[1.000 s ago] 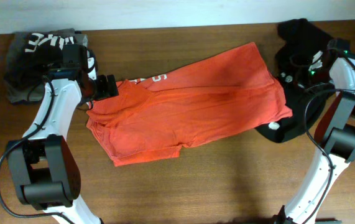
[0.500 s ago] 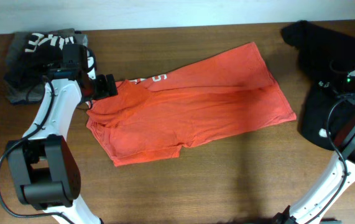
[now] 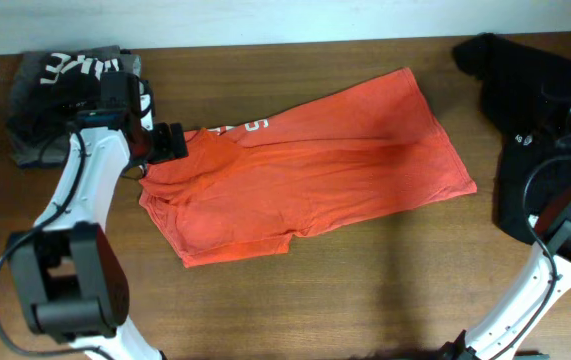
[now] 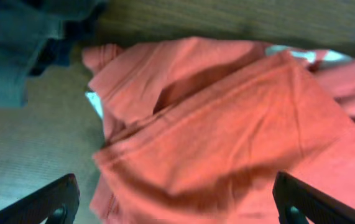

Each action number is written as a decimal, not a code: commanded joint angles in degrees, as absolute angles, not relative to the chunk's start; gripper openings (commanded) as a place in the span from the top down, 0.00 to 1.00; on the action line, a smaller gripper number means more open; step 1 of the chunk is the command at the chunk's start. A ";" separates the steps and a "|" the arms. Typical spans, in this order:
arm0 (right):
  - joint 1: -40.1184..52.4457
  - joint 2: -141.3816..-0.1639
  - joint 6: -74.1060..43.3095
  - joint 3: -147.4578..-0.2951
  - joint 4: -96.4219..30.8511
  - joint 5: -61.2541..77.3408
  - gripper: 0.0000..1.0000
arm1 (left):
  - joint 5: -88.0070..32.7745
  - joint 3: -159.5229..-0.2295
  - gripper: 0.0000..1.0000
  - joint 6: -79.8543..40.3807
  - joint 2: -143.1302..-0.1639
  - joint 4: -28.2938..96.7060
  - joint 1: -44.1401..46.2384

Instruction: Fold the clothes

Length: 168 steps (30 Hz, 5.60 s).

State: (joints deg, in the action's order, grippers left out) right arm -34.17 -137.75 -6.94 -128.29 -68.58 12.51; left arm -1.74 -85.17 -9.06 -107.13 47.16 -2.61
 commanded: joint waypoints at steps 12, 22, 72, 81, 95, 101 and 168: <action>-22.37 -127.11 -6.02 -133.03 -84.71 15.44 0.48 | -2.13 -86.94 0.01 -13.98 -89.19 66.19 5.43; -15.42 -123.48 -6.04 -133.03 -89.58 12.27 0.49 | 0.47 -77.32 0.01 -22.55 -88.03 71.05 14.83; -10.13 -121.43 -4.86 -117.99 -84.53 8.32 0.51 | 8.19 -37.23 0.66 -36.21 -82.04 34.87 20.51; -10.13 -121.45 -4.71 -117.67 -84.55 8.32 0.51 | 12.58 -46.63 0.88 -32.42 -82.00 31.09 20.47; -10.13 -121.45 -3.55 -112.05 -82.08 8.34 0.51 | 8.23 -47.11 0.49 -23.62 -82.00 31.07 19.92; -10.13 -121.45 -3.22 -109.71 -79.85 5.69 0.50 | 3.57 -47.11 0.41 -23.44 -82.00 40.99 19.92; -10.13 -121.45 -3.22 -106.37 -76.42 7.25 0.50 | 6.00 -56.99 1.00 -19.38 -83.02 46.26 20.10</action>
